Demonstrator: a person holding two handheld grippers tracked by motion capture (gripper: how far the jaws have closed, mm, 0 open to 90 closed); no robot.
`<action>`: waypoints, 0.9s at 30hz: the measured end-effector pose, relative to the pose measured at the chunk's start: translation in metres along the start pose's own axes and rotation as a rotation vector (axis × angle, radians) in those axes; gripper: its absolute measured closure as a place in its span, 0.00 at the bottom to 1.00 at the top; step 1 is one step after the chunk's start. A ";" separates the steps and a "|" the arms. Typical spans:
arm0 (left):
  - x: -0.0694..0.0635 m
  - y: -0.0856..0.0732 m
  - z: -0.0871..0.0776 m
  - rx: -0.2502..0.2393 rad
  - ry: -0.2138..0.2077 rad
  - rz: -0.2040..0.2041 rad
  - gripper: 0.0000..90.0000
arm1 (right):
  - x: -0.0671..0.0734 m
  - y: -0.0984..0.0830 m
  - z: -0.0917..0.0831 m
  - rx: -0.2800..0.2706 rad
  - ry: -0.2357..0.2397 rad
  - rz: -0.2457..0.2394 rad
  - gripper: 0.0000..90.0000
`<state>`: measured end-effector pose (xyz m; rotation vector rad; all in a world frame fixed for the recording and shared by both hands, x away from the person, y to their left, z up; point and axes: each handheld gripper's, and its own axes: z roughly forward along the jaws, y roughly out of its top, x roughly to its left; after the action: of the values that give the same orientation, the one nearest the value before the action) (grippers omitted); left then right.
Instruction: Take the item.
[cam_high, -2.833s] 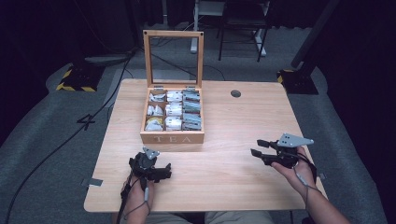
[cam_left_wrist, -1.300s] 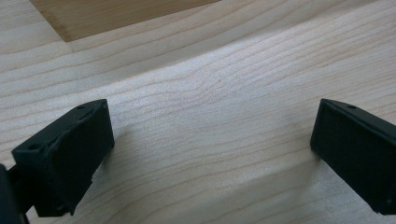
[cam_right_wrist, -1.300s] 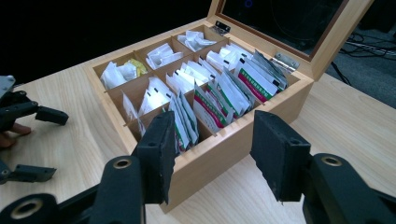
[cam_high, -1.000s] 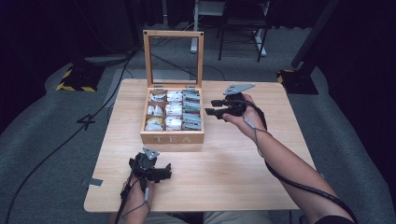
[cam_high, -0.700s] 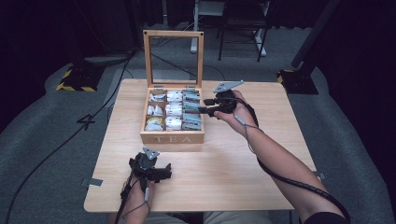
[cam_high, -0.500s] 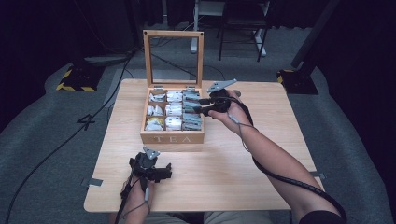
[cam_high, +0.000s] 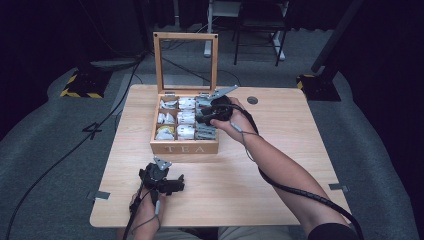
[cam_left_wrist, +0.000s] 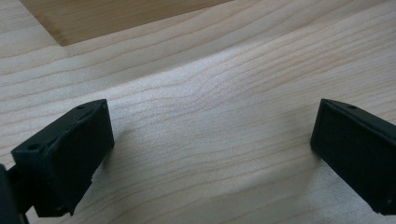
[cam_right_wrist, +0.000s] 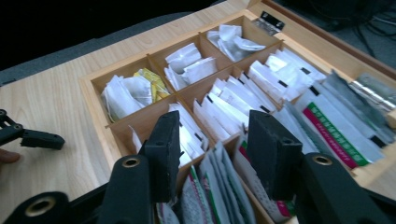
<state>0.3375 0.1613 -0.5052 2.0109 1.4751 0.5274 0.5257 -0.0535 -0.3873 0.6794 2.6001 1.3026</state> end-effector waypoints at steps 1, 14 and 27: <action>0.000 0.000 0.000 0.000 0.000 0.000 0.00 | 0.001 0.000 0.002 0.004 0.008 0.002 0.63; 0.000 0.000 0.000 0.000 -0.002 -0.001 0.00 | 0.022 -0.003 0.036 0.112 0.072 -0.029 0.71; 0.000 0.000 0.000 -0.001 0.000 0.000 0.00 | 0.035 -0.008 0.059 0.208 0.094 -0.024 0.81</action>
<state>0.3375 0.1613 -0.5053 2.0096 1.4751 0.5286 0.5119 0.0009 -0.4269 0.6294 2.8383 1.0914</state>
